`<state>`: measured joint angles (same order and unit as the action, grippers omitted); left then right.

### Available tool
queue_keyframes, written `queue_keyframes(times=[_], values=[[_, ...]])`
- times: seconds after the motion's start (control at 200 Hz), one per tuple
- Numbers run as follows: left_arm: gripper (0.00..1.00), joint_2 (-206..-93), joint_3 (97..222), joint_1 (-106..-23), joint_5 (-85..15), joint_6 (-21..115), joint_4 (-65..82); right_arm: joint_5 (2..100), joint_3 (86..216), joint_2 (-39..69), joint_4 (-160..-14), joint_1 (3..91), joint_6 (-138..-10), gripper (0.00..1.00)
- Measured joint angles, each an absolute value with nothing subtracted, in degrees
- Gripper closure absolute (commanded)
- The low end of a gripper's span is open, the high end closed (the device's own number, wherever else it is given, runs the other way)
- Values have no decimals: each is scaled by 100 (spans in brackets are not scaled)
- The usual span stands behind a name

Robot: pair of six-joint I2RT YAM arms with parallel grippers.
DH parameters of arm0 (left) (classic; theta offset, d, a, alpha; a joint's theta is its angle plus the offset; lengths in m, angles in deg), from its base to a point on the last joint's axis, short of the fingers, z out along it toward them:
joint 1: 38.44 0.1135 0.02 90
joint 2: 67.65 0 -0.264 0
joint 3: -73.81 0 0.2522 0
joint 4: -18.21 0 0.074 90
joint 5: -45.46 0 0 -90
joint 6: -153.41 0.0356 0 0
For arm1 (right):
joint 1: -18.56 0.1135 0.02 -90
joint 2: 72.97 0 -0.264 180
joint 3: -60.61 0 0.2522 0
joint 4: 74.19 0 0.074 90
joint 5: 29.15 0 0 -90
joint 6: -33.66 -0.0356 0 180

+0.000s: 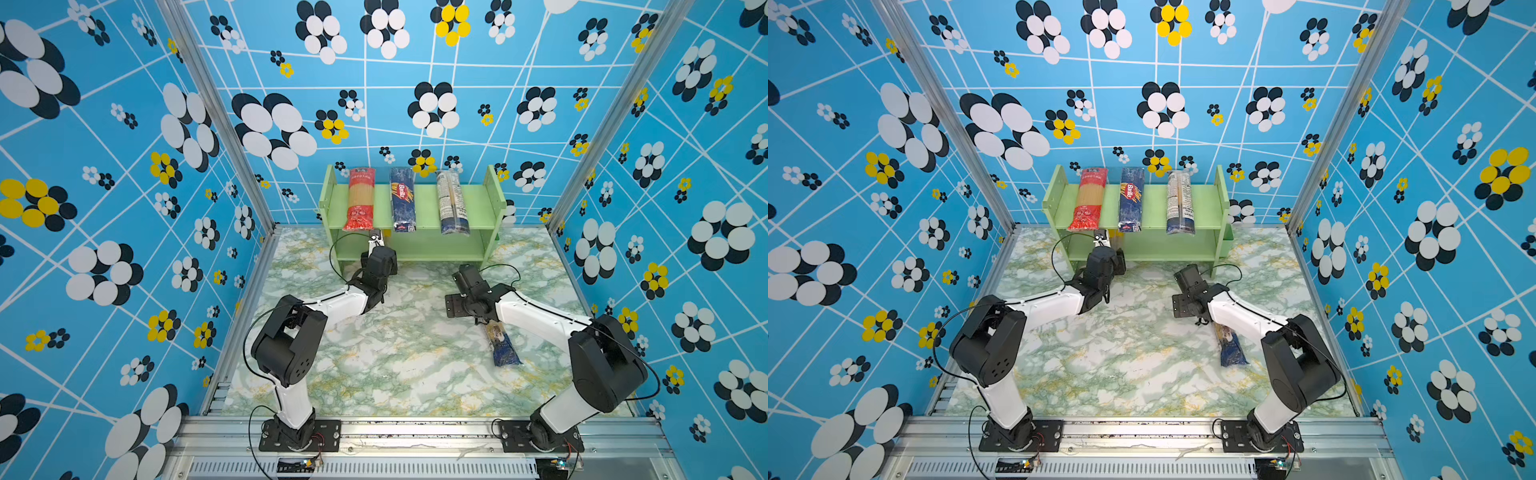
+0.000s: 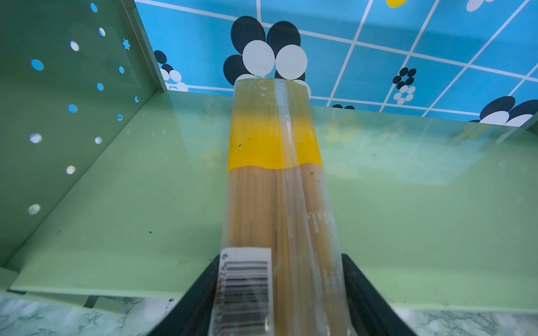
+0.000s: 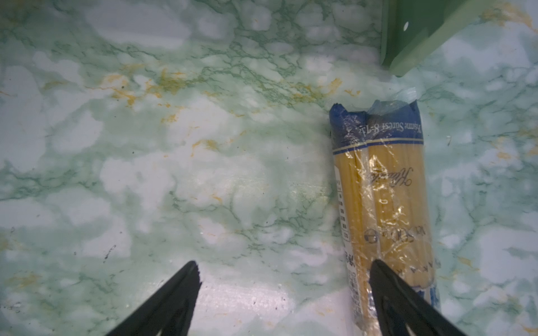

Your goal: Place and organize the pasta boxes and bags onto the shelf

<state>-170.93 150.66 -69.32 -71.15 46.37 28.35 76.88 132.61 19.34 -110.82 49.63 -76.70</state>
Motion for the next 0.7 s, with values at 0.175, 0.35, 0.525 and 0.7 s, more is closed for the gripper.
queue_keyframes(times=[0.175, 0.35, 0.525, 0.7], values=[[34, -17093, 15066, -6949, -7117, 4652, 2857, 7688, 13261, 1934, -11082, 4963, -7670, 6], [33, -17093, 15066, -6960, -7117, 4654, 2872, 7688, 13261, 1934, -11082, 4963, -7670, 6], [32, -17093, 15066, -6960, -7117, 4654, 2892, 7688, 13261, 1934, -11082, 4963, -7670, 6], [29, -17093, 15064, -6960, -7119, 4657, 2894, 7688, 13261, 1934, -11082, 4963, -7670, 6]])
